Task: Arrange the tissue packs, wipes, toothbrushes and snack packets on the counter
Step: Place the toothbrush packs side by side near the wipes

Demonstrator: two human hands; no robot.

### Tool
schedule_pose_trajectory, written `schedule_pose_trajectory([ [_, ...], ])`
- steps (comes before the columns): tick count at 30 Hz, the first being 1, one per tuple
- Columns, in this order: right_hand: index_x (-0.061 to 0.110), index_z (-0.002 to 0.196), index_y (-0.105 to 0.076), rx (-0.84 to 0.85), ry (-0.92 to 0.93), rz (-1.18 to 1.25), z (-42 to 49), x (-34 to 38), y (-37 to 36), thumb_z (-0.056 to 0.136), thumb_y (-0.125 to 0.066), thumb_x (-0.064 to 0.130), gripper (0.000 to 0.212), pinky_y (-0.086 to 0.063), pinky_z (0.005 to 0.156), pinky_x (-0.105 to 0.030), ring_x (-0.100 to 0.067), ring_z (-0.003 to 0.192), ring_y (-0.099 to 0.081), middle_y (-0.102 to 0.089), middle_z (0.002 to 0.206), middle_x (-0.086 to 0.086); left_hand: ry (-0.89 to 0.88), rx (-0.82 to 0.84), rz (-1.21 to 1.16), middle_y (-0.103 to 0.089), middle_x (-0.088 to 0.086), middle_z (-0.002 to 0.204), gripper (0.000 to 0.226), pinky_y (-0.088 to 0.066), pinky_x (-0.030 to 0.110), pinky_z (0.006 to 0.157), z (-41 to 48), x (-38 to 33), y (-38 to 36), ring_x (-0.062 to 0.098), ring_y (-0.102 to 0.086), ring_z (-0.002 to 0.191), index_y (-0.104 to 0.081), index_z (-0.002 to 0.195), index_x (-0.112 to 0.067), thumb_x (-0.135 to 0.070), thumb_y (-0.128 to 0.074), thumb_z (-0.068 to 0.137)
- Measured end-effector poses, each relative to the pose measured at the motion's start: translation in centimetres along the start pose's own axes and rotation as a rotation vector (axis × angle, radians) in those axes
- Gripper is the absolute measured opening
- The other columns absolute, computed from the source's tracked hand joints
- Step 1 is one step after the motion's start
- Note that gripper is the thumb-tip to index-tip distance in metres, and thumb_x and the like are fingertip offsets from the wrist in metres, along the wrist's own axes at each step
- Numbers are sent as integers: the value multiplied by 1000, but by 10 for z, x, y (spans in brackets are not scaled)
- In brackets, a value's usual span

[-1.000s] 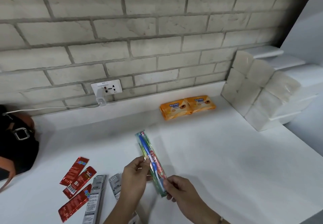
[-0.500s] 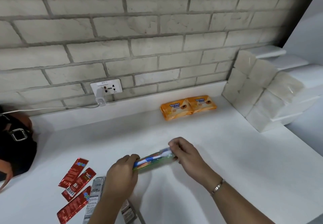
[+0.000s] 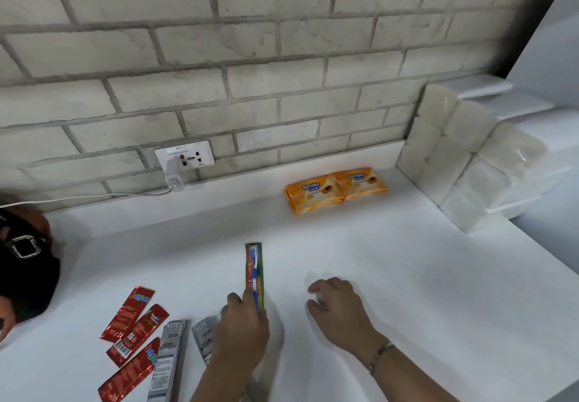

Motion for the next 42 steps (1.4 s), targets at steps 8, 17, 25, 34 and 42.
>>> schedule_pose_trajectory([
  [8,35,145,-51,-123,64,-309,18,-38,3,92,-36,57,60,-24,119,-52,-23,149,-35,-44,156,0,-331,111,156,-19,-12,170,66,-35,43,118,19,38,16,15,-20,155,-24,160,-36,-52,-42,99],
  [17,42,159,-20,-65,48,-371,40,-45,3,96,-24,64,67,3,124,-59,-20,159,0,-7,172,-1,-327,143,192,-8,-24,169,78,-12,47,124,41,41,6,9,-4,159,-15,162,-44,-75,-25,91],
  [25,45,159,-15,-51,41,-377,43,-46,2,95,-20,65,67,5,124,-58,-19,158,4,-3,172,2,-274,108,209,-15,-17,171,68,-7,56,124,103,12,8,13,-7,159,-14,163,-38,-62,-31,102],
  [34,43,155,-31,-115,67,-333,44,-48,1,95,-32,62,64,-3,122,-60,-22,158,-12,-21,170,-1,-354,169,464,-9,-3,174,96,-23,69,113,170,-8,2,30,-11,158,-36,156,-34,-70,2,76],
  [42,41,153,-37,-152,82,-351,46,-50,-2,93,-36,60,63,-11,121,-62,-25,156,-20,-28,167,-3,-381,151,546,-10,3,174,97,-35,61,102,176,-8,-9,33,-16,158,-46,150,-26,-62,3,75],
])
Point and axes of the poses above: each hand's wrist, its own z-axis towards the middle knuckle, its own y-axis out of the back of the hand, x = y × z, the point moved 4 cm from there along z, towards the middle knuckle
